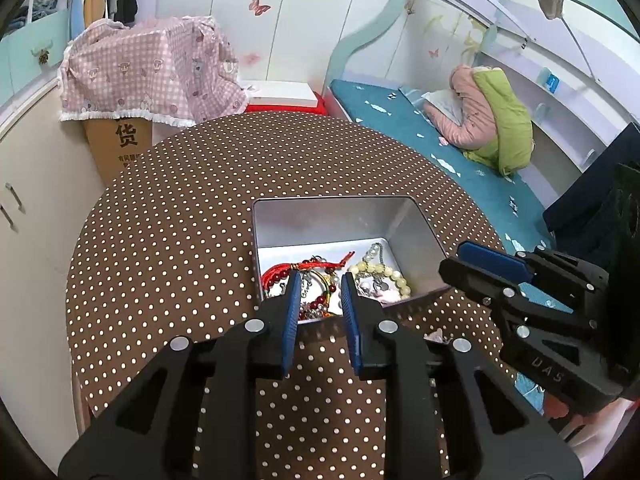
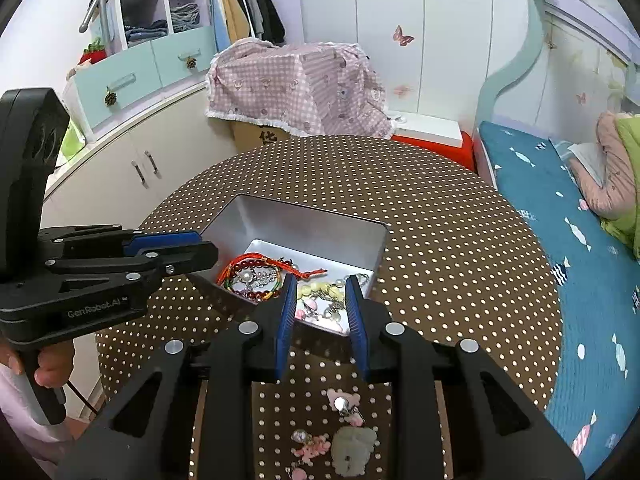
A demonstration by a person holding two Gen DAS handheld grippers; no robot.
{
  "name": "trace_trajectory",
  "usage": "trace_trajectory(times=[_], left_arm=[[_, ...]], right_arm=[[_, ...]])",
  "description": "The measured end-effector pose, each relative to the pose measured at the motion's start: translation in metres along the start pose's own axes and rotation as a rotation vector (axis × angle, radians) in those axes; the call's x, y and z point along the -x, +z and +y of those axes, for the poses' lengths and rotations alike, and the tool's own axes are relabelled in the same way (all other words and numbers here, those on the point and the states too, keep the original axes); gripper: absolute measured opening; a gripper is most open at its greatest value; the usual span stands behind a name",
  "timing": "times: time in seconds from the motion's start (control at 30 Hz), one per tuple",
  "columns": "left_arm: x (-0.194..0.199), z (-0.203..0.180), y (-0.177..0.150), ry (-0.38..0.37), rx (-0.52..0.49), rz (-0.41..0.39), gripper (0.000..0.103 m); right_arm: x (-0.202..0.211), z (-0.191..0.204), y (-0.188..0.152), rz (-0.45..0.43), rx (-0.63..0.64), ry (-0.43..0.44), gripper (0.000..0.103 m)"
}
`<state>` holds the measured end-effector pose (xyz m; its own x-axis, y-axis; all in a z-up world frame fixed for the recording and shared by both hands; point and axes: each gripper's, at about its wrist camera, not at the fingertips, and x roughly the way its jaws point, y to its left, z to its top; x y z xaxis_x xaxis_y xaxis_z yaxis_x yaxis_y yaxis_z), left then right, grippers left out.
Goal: Organize jewelry
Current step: 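Lower both held charms into the grey box and open both tools, then grasp another silver bead with left tool while right tool grasps pink charm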
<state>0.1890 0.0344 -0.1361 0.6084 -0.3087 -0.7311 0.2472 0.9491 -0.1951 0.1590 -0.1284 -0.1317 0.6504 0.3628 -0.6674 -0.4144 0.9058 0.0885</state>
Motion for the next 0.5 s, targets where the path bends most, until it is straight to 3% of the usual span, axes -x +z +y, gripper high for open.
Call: trace_trajectory(times=[0.3,0.5], left_arm=[[0.009,-0.017,-0.018,-0.009,-0.024,0.014,0.022],[0.008,-0.036,-0.034,-0.043,-0.066,0.047,0.028]], right_arm=[[0.021,-0.007,-0.015,-0.009,-0.033,-0.036,0.031],[0.027,-0.014,-0.033,0.014,-0.061,-0.047,0.033]])
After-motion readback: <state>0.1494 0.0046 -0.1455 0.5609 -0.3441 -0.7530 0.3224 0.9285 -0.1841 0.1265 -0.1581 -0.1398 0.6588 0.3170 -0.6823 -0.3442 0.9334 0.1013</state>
